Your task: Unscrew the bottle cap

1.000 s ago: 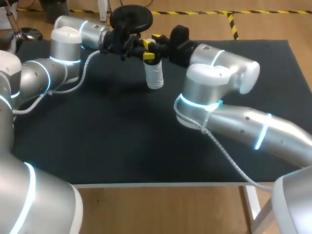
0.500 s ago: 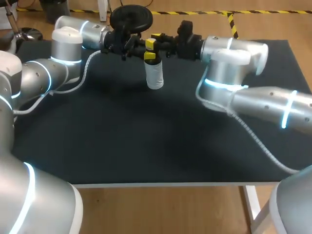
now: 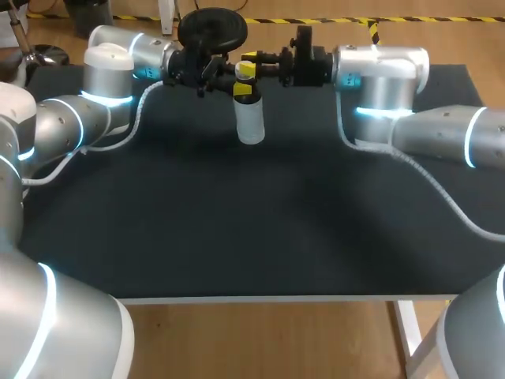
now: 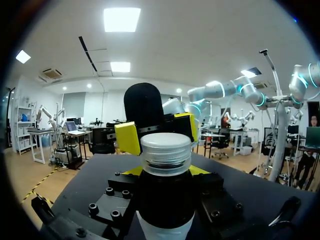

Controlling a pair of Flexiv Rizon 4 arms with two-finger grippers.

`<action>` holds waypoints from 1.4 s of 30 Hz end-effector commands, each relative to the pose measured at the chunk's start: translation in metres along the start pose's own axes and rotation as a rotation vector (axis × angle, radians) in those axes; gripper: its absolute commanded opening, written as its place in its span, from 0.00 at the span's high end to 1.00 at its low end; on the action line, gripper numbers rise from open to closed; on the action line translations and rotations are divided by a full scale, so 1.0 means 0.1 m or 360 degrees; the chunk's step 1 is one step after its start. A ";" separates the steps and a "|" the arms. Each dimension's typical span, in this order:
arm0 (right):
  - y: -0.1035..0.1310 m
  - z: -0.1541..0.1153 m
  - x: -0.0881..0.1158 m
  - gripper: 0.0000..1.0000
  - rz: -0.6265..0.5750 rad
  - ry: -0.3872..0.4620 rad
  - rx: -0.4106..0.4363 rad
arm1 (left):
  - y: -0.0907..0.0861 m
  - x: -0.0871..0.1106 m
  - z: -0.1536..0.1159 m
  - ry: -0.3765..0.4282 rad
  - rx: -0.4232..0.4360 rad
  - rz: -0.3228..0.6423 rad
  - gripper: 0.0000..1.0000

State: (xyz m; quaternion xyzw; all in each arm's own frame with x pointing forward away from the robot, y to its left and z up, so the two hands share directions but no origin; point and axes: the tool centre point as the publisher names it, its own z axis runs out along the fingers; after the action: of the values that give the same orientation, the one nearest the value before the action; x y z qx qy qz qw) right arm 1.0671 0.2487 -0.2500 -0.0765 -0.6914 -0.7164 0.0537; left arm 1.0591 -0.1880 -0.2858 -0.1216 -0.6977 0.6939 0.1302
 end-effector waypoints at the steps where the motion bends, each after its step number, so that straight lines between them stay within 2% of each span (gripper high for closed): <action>1: -0.14 0.01 -0.14 1.00 -0.0010 0.0795 -0.0027 | -0.01 -0.05 0.00 0.0079 0.0009 0.0001 1.00; 6: -0.11 -0.02 -0.14 1.00 0.0014 0.1022 -0.0041 | -0.01 -0.05 0.00 0.0079 0.0009 0.0001 1.00; 12: -0.08 -0.04 -0.12 1.00 0.0046 0.1388 -0.0017 | -0.01 -0.05 0.00 0.0079 0.0009 0.0001 1.00; 17: -0.07 -0.05 -0.12 1.00 0.0048 0.1562 0.0056 | -0.01 -0.05 0.00 0.0079 0.0009 0.0001 1.00; 21: -0.06 -0.04 -0.10 1.00 0.0050 0.1672 0.0034 | -0.01 -0.05 0.00 0.0079 0.0009 0.0001 1.00; 32: 0.13 -0.15 -0.10 1.00 0.0026 0.1784 0.0003 | -0.01 -0.05 0.00 0.0079 0.0009 0.0001 1.00; 42: 0.41 -0.26 -0.22 1.00 -0.0060 0.1546 -0.0017 | -0.01 -0.05 0.00 0.0079 0.0009 0.0001 1.00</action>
State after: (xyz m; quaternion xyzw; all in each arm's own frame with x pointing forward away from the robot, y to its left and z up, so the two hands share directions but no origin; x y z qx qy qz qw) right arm 1.0869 0.2251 -0.2151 0.0618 -0.6618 -0.7282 0.1670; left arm 1.0566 -0.1898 -0.2831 -0.1254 -0.6962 0.6938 0.1348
